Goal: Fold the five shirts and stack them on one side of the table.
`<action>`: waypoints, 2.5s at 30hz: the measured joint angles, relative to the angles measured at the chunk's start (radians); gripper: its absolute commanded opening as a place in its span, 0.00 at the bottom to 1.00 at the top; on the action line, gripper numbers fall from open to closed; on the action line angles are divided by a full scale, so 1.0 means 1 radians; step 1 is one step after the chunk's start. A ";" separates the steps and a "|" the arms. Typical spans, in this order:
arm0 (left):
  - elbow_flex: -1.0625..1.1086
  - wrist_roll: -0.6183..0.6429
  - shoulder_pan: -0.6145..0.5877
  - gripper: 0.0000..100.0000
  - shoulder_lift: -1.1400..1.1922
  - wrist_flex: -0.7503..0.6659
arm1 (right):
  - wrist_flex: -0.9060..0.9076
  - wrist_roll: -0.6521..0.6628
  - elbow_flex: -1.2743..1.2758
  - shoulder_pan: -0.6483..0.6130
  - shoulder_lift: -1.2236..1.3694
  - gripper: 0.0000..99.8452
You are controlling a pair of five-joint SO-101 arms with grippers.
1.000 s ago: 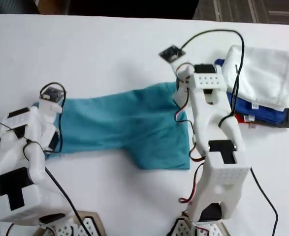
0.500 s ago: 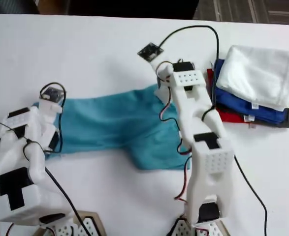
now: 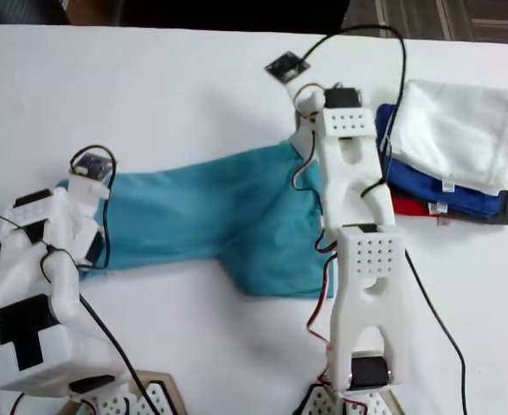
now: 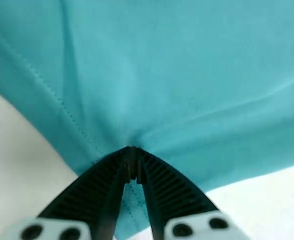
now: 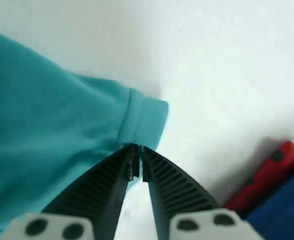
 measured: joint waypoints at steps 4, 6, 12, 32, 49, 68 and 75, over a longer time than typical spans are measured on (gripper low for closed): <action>0.000 0.000 0.000 0.03 0.000 0.000 | 0.153 0.000 -0.137 -0.003 0.000 0.03; 0.000 0.000 0.000 0.03 0.000 0.000 | 0.215 0.000 -0.189 0.000 0.000 0.03; 0.000 0.000 0.000 0.03 0.000 0.000 | 0.242 0.028 -0.051 0.008 -0.078 0.03; 0.000 0.000 0.000 0.03 0.000 0.000 | 0.017 0.206 1.455 -0.532 -0.856 0.23; 0.000 0.000 0.000 0.03 0.000 0.000 | -0.227 0.218 1.603 -0.471 -0.882 0.29; 0.000 0.000 0.000 0.03 0.000 0.000 | -0.373 0.272 1.680 -0.279 -0.896 0.03; 0.000 0.000 0.000 0.03 0.000 0.000 | -0.348 0.269 1.620 -0.267 -0.870 0.02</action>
